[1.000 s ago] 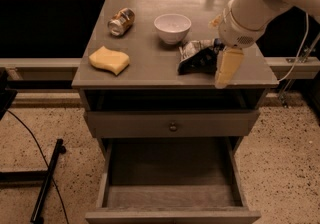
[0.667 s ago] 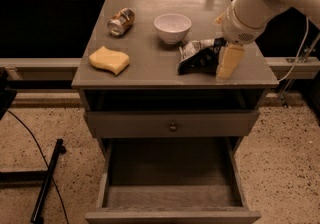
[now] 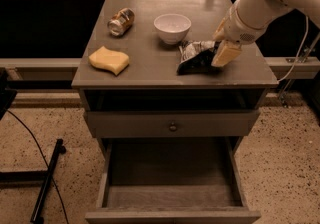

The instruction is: Place blue chip bag into middle drawer

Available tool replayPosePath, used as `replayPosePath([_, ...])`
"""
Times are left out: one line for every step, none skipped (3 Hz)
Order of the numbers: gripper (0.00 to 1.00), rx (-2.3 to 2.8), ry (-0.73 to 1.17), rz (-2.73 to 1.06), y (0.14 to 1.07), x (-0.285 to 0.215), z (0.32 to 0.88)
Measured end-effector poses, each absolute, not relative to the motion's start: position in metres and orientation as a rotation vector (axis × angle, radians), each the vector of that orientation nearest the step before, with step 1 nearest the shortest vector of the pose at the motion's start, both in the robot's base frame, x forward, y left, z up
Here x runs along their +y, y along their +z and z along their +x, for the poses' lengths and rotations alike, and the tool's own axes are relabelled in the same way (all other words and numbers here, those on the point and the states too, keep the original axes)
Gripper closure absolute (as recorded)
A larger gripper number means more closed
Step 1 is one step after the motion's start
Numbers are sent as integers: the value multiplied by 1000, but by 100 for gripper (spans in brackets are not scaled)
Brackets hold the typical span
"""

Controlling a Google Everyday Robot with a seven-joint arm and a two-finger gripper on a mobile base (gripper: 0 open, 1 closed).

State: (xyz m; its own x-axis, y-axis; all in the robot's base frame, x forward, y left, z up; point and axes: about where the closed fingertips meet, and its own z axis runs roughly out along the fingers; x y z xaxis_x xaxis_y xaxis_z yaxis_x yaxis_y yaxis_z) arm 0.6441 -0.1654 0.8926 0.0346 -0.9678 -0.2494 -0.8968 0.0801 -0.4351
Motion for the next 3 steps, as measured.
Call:
replayPosePath([71, 1840, -85, -1831, 897, -155, 622])
replayPosePath([94, 1767, 48, -1815, 921, -148, 574])
replayPosePath([100, 1717, 107, -1803, 956, -151, 518])
